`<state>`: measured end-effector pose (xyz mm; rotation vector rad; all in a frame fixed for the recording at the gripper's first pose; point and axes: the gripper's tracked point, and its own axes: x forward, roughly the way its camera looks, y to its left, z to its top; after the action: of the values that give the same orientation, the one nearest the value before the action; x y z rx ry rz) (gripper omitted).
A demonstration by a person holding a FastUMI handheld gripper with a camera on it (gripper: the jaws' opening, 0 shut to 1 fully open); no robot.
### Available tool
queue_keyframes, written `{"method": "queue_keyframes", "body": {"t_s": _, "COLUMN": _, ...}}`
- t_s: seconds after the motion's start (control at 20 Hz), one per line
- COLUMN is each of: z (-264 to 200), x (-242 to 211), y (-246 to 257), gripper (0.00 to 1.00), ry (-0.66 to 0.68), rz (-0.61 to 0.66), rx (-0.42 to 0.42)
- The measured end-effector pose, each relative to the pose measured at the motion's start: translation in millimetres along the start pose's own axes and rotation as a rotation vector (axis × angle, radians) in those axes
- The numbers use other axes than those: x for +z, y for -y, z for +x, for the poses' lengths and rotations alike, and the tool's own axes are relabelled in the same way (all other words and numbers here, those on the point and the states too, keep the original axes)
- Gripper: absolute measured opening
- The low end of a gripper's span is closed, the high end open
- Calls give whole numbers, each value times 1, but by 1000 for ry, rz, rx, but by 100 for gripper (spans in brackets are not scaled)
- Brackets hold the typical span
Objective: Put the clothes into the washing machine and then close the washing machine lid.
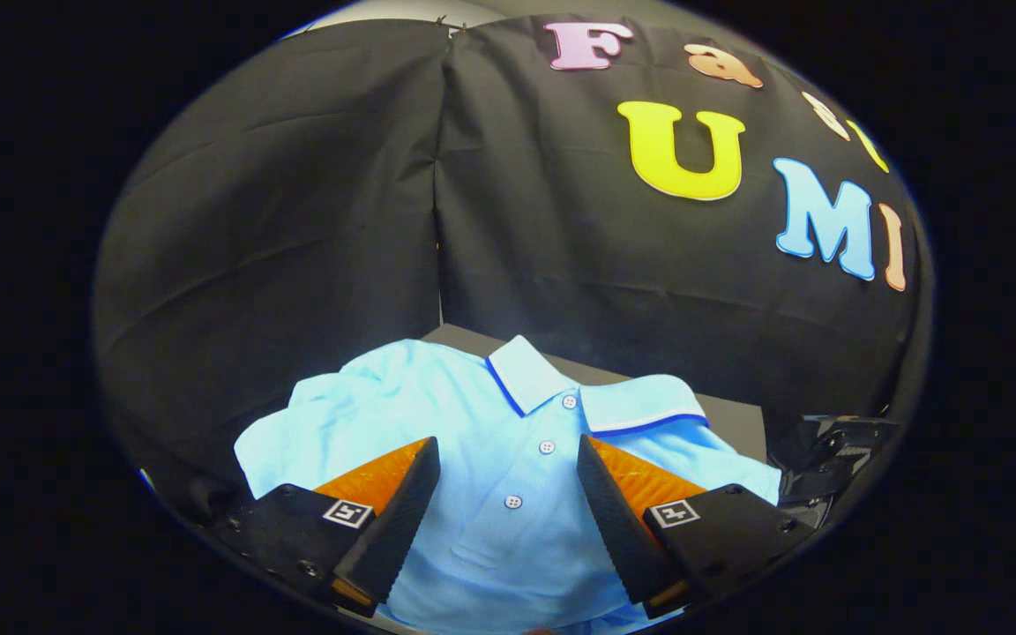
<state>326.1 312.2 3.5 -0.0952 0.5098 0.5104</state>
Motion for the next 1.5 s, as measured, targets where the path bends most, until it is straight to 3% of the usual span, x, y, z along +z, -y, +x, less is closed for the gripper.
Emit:
{"method": "queue_keyframes", "body": {"t_s": 0.35, "z": 13, "x": -18, "y": 1, "gripper": 98, "ry": -114, "rz": -19, "rx": -4}}
{"method": "queue_keyframes", "body": {"t_s": 0.8, "z": 17, "x": -16, "y": -1, "gripper": 96, "ry": -126, "rz": -4, "rx": 15}}
{"method": "queue_keyframes", "body": {"t_s": 1.05, "z": 18, "x": -13, "y": 0, "gripper": 54, "ry": -127, "rz": 3, "rx": 12}}
{"method": "queue_keyframes", "body": {"t_s": 1.35, "z": 21, "x": -12, "y": -4, "gripper": 54, "ry": -147, "rz": -52, "rx": -5}}
{"method": "queue_keyframes", "body": {"t_s": 1.45, "z": 15, "x": -10, "y": -5, "gripper": 5, "ry": -127, "rz": -118, "rx": -26}}
{"method": "queue_keyframes", "body": {"t_s": 1.5, "z": 16, "x": -11, "y": -5, "gripper": 5, "ry": -120, "rz": -150, "rx": -36}}
